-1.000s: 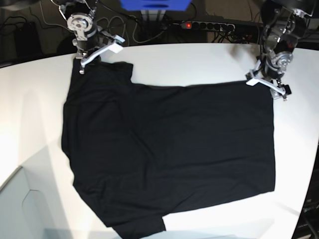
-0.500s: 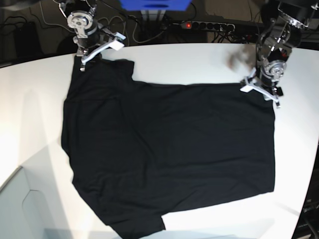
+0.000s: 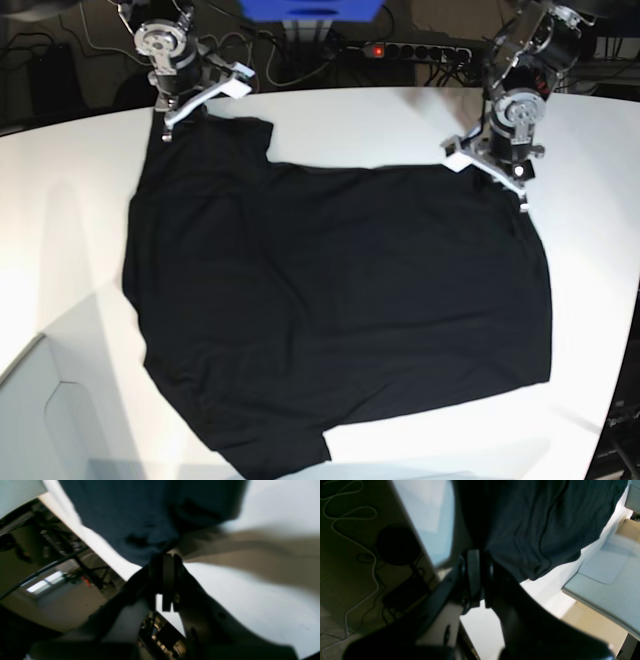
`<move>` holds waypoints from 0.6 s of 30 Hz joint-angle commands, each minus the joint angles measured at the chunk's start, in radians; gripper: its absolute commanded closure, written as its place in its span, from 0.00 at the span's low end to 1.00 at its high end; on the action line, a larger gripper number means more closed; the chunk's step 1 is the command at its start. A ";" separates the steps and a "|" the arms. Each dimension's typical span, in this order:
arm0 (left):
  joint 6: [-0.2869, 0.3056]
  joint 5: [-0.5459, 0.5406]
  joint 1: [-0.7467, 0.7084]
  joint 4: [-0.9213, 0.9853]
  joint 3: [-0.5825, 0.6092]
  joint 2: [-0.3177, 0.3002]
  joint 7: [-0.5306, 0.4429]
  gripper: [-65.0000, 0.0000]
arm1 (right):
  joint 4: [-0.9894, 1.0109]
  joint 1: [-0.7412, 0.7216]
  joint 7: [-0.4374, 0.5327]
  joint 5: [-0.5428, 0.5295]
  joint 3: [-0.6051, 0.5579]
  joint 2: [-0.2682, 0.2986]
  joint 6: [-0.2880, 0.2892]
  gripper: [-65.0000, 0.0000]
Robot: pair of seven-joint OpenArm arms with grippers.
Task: Fold the T-shirt properly
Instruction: 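Lift the shirt's shoulders with both grippers and pull toward the hem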
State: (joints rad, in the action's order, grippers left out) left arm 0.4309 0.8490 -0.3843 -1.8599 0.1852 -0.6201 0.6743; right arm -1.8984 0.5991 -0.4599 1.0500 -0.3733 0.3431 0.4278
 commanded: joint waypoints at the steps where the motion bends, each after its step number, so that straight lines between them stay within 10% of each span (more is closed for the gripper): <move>1: -0.014 0.016 0.000 -0.030 -0.010 -0.013 0.003 1.00 | -0.019 0.003 0.003 0.006 0.004 0.009 0.006 1.00; 18: -0.014 0.017 -0.089 -0.155 -0.181 0.021 -0.008 1.00 | -0.059 -0.052 0.002 0.008 0.052 0.009 0.056 1.00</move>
State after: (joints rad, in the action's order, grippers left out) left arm 0.4309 0.8513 -0.4759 -1.9930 0.0147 -0.5838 0.6613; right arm -1.9377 0.5434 -0.4568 1.0492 -0.3264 0.3458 0.4778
